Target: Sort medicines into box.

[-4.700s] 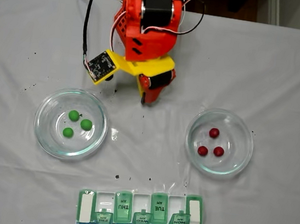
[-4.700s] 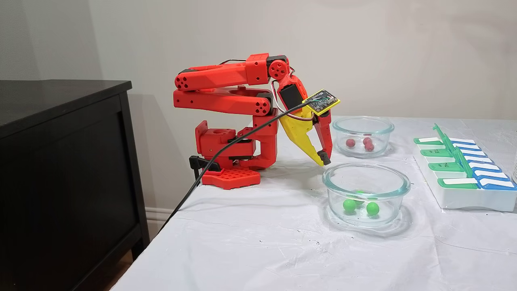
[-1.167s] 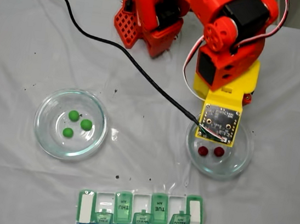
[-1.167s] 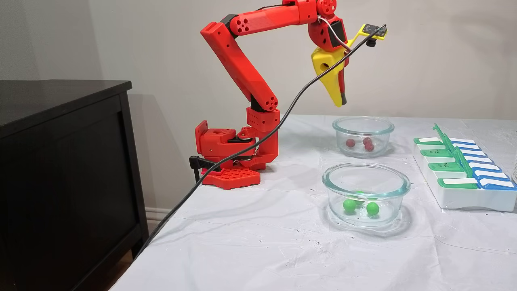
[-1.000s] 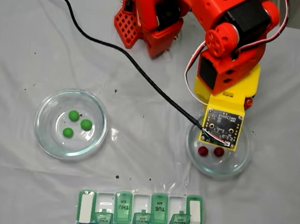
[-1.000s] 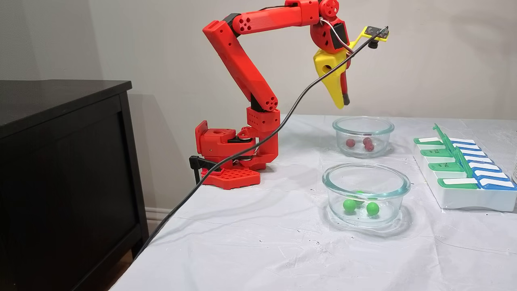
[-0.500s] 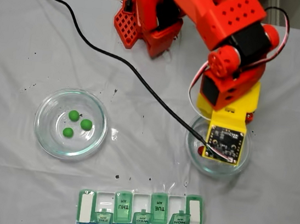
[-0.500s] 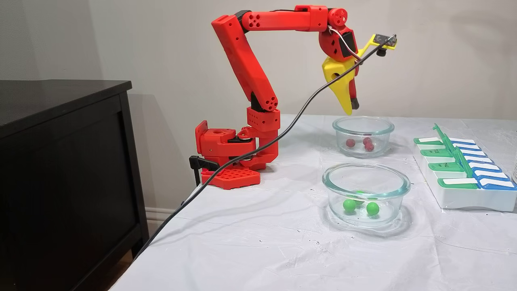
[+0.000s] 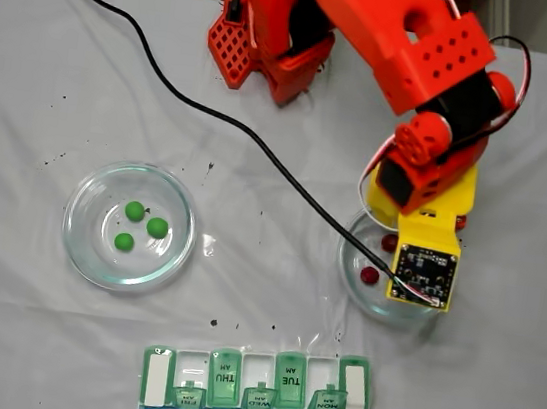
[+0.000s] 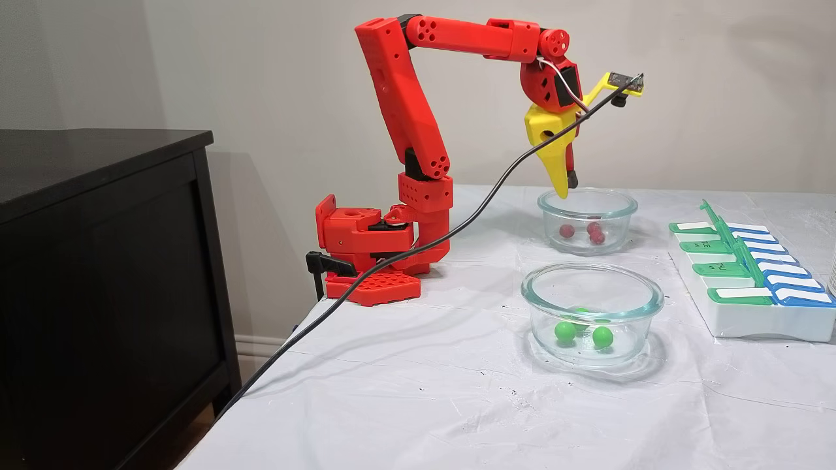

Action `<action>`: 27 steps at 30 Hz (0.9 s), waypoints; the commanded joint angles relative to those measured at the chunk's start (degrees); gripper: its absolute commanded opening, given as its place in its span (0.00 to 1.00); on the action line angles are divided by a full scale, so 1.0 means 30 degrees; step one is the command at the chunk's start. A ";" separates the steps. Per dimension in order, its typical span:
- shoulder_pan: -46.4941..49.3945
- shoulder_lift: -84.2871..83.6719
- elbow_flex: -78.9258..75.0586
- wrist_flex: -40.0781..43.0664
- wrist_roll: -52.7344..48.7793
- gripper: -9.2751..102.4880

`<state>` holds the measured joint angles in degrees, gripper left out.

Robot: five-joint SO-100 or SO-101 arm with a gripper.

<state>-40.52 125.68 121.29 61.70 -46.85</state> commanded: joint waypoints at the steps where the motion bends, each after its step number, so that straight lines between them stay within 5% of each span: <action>1: -0.0234 0.0117 -0.0293 -0.0527 0.0029 0.29; 27: 0.0264 -0.1934 0.1230 -0.3193 0.0967 0.30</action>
<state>-39.99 119.09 126.04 52.03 -44.12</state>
